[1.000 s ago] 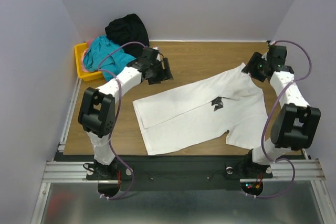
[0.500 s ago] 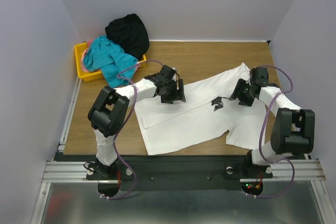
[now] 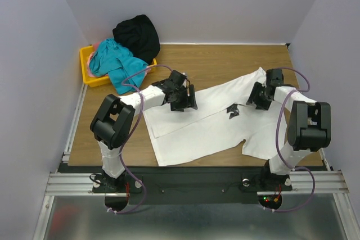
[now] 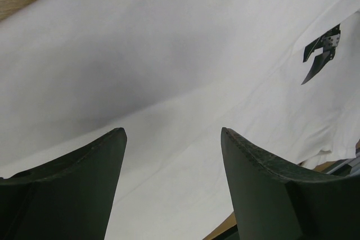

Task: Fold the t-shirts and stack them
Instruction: Fold the tshirt

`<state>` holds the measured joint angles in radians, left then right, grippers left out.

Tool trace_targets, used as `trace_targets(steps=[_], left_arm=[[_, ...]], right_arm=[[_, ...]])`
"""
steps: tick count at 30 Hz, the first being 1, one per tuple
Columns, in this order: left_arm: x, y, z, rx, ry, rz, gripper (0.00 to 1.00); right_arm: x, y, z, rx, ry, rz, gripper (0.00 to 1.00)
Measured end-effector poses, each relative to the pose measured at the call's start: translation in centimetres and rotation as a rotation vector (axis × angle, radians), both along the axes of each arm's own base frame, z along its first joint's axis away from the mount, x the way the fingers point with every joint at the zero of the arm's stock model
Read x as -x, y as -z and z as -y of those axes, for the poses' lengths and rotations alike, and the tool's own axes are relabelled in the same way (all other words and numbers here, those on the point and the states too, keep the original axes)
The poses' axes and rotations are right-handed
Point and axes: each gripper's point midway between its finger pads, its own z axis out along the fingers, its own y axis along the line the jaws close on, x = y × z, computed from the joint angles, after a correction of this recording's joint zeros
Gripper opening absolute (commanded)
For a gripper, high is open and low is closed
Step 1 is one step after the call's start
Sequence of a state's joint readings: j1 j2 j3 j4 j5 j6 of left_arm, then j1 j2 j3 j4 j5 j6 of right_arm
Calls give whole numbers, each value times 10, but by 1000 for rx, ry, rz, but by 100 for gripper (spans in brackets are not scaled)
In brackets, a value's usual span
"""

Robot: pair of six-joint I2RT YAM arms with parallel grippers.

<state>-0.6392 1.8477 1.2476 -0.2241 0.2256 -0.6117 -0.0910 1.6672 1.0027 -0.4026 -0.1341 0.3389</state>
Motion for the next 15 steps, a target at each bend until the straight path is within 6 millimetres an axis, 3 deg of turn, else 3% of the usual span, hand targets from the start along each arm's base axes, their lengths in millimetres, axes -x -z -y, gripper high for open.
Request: trace_targets(steps=[9, 15], left_arm=[[0, 1, -1, -4, -1, -2, 80], [1, 1, -1, -4, -1, -2, 80]], right_arm=[[-6, 5, 3, 15, 3, -1, 25], [-6, 2, 3, 15, 5, 9, 18]])
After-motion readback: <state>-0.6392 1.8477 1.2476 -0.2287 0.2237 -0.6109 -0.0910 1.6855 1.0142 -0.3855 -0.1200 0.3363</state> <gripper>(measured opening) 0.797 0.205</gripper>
